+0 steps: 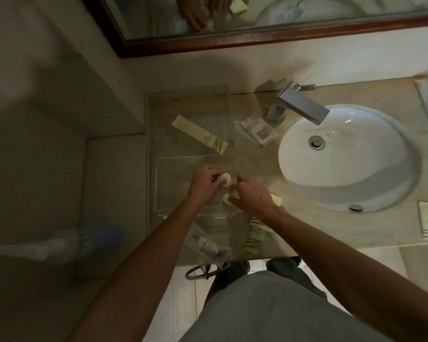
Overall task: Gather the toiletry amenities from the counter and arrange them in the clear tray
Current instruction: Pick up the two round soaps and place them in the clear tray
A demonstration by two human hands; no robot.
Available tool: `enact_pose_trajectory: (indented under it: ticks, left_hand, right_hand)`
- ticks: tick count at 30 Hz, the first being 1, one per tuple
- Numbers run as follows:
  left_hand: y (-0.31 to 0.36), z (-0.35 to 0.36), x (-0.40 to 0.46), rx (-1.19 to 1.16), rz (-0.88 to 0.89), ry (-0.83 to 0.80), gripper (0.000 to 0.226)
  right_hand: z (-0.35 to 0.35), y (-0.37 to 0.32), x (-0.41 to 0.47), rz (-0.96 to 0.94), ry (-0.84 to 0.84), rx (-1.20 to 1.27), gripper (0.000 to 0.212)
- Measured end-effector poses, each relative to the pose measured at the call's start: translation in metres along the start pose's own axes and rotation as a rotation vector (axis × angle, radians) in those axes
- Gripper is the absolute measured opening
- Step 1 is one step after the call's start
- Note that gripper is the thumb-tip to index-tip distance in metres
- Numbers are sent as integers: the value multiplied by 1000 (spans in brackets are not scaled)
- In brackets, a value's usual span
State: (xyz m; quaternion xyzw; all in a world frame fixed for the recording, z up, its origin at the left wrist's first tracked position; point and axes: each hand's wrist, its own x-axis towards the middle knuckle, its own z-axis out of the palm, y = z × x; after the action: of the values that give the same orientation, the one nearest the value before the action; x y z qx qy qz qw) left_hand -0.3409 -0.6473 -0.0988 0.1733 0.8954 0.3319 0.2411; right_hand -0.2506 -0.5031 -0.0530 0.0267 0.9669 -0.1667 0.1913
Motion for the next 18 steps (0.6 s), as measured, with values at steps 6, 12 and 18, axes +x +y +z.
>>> enact_pose_trajectory:
  ticks: [6, 12, 18]
  left_hand:
    - [6, 2, 1, 38, 10, -31, 26]
    - [11, 7, 2, 57, 39, -57, 25]
    - [11, 10, 2, 76, 35, -80, 27]
  right_hand:
    - [9, 1, -3, 74, 49, 24, 27]
    - [17, 2, -6, 93, 81, 56, 28]
    - [17, 3, -7, 63, 93, 65, 30]
